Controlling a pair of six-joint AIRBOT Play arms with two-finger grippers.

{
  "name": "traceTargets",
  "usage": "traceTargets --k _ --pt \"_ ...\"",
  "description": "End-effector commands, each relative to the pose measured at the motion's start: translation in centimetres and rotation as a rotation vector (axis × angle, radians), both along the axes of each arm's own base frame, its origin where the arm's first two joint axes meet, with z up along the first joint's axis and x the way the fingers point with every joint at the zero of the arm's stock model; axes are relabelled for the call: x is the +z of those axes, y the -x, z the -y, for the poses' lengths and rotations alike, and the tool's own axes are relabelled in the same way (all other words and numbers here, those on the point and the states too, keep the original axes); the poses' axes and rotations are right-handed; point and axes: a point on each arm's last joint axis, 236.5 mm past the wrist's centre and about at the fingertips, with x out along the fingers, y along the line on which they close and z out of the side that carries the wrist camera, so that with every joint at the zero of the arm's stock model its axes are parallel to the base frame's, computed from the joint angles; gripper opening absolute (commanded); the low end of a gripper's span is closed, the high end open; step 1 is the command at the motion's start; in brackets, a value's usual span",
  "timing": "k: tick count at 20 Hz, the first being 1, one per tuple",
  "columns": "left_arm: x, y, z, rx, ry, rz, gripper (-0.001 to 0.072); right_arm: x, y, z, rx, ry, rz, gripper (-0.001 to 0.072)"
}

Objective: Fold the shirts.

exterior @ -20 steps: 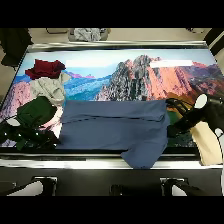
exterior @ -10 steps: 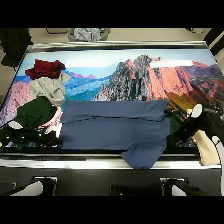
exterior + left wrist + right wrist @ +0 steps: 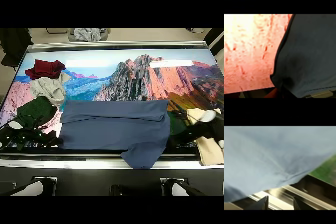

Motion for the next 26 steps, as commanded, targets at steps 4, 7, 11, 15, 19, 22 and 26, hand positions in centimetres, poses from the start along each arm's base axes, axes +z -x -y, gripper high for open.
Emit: traceTargets --k 4,7,11,15,19,22,26 --pt "-0.1 -0.1 -0.2 0.001 -0.01 0.006 0.0024 -2.0 4.5 0.0 -0.252 -0.197 -0.1 0.0428" --pt "-0.1 -0.2 -0.2 0.002 -0.01 0.006 0.0024 -4.0 4.5 -2.9 -0.237 -0.237 -0.075 0.0428" --pt "-0.1 -0.2 -0.3 0.003 -0.011 0.008 0.0024 -5.7 3.3 -3.7 -0.256 -0.166 -0.048 0.0428" --pt "-0.2 -0.2 -0.3 0.002 -0.012 0.01 0.0024 -6.2 2.7 -5.1 -0.206 -0.124 -0.041 0.0352" --pt "0.7 -1.7 -0.9 -0.05 -0.03 0.085 0.0022 -4.9 2.3 -4.8 -0.148 -0.126 -0.018 0.0048" --pt "4.6 -5.8 -2.4 -0.041 -0.086 0.225 0.0021 -1.1 -0.8 -3.0 -0.096 -0.066 0.113 0.0045" --pt "9.4 -12.6 -3.5 0.012 -0.153 0.381 0.0019 3.4 -8.9 -0.2 -0.234 0.002 0.323 0.0043"
